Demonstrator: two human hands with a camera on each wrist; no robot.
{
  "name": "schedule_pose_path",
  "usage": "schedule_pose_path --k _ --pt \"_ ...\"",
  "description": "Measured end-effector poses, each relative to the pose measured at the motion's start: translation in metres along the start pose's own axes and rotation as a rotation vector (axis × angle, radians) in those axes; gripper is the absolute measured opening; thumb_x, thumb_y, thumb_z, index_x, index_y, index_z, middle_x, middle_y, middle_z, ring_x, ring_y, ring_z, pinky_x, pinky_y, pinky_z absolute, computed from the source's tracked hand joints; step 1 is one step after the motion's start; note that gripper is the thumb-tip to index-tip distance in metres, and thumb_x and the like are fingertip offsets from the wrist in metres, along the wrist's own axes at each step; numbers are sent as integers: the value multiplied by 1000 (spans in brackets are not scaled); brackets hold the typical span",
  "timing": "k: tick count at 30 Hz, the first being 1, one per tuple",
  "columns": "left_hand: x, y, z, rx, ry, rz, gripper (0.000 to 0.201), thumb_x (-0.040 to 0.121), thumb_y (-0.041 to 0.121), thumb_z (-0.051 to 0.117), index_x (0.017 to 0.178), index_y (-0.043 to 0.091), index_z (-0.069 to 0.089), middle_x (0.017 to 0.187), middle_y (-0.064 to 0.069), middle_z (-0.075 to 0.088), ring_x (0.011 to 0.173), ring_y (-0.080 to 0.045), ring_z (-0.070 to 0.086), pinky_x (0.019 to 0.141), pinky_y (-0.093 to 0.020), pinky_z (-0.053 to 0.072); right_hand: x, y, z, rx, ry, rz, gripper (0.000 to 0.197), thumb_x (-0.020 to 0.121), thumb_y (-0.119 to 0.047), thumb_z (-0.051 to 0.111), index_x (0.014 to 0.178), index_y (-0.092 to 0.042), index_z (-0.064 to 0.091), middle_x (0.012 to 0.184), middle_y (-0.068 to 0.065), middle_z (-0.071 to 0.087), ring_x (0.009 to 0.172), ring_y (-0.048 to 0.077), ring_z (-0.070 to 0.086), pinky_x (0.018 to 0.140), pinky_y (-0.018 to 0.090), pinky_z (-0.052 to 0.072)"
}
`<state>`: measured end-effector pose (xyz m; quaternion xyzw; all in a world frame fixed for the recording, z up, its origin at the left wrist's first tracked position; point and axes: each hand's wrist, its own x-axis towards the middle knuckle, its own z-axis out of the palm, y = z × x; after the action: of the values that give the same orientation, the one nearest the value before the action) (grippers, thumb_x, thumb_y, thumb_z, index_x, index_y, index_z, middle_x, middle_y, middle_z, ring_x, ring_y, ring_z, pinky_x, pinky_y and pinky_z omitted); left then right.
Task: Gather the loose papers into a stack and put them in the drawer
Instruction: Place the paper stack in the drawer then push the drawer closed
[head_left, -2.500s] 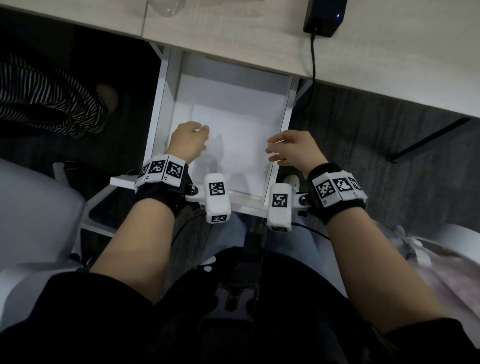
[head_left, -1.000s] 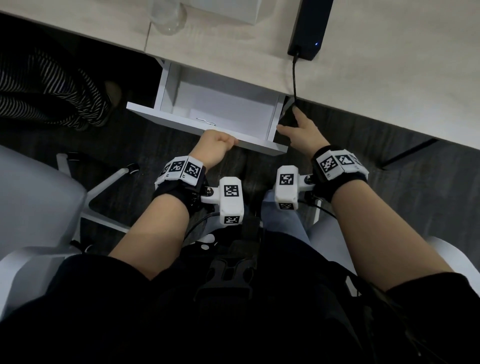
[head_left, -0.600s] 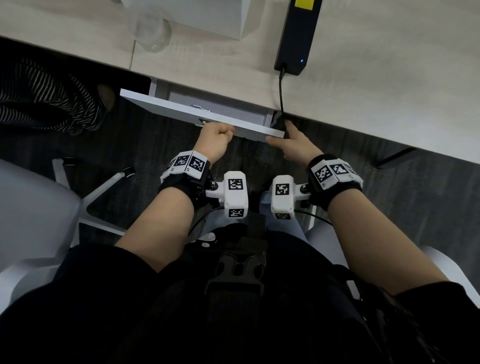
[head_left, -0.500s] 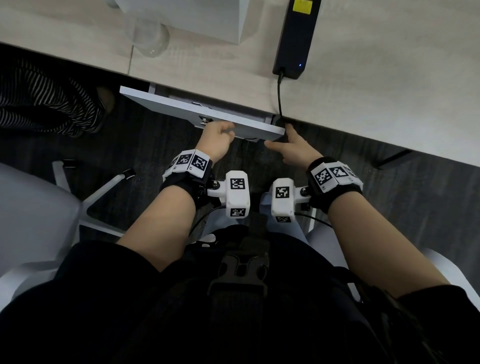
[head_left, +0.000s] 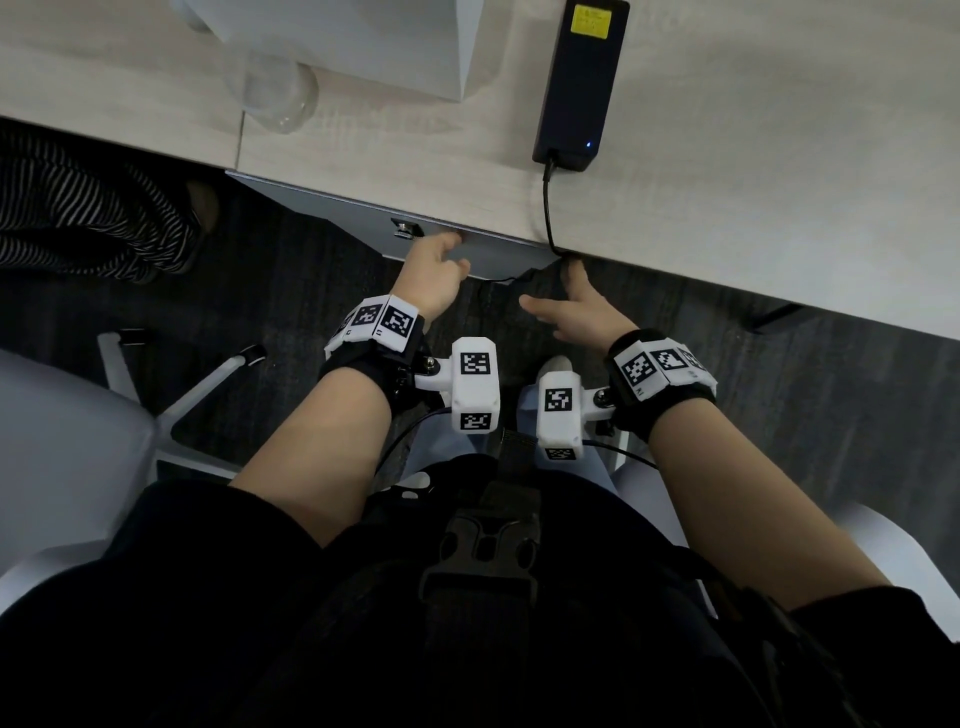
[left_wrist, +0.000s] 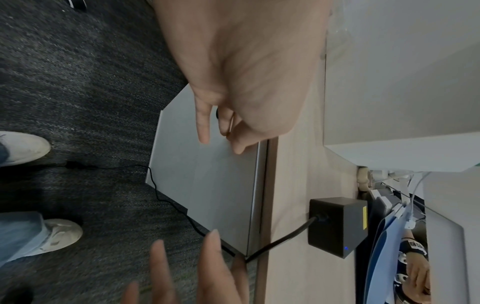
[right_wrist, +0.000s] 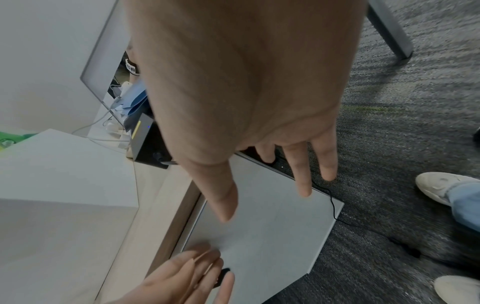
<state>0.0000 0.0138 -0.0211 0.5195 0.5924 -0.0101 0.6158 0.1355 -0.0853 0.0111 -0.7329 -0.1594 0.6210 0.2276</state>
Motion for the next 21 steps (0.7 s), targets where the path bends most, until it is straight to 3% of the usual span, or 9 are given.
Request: schedule_pose_path --k 4,8,14,16,18,19,20,21 --pt "10 -4 3 25 -34 17 58 84 15 51 138 -1 38 146 -16 42 136 -26 38 117 -44 28 1 3 1 -3 -23 12 87 89 -19 60 149 -18 -2 156 3 21 135 23 40 115 41 30" --pt "33 -22 6 21 -30 4 70 69 27 48 135 2 43 141 -14 47 131 -25 45 114 -44 32 3 5 1 -4 -26 18 89 88 -20 61 149 -18 -4 156 4 20 135 24 39 115 43 29" --pt "17 -3 7 11 -12 -21 54 82 6 49 134 -3 42 139 -17 48 130 -28 45 114 -42 32 6 7 0 -8 -43 22 88 88 -19 61 149 -18 -3 157 5 20 137 24 37 116 43 27" --pt "11 2 7 9 -11 -21 49 85 -1 47 134 -3 42 137 -16 50 120 -25 53 110 -29 38 7 8 -2 -10 -38 25 84 89 -18 60 149 -16 1 156 6 23 137 24 37 115 39 29" --pt "11 3 9 26 -24 -16 52 88 -4 45 139 0 36 134 -10 50 97 -15 58 84 -5 43 7 8 -4 0 -42 30 79 90 -16 58 149 -15 6 155 6 26 137 23 37 105 28 37" --pt "9 3 9 36 -27 -23 55 88 -4 45 141 1 32 134 -8 48 100 -15 57 83 -3 41 6 6 -5 -2 -46 26 74 91 -15 57 148 -15 10 153 6 29 136 23 39 93 19 43" --pt "8 4 9 45 -30 -36 57 89 -3 46 143 2 29 140 -9 44 115 -20 53 96 -8 37 5 4 -6 -14 -46 22 68 92 -15 56 147 -14 16 151 6 34 133 22 43 77 10 45" --pt "8 6 9 51 -35 -40 59 89 -2 48 144 3 27 146 -10 38 130 -24 43 111 -22 32 3 2 -7 -25 -38 21 63 92 -15 55 146 -13 22 148 7 40 130 22 47 62 3 44"
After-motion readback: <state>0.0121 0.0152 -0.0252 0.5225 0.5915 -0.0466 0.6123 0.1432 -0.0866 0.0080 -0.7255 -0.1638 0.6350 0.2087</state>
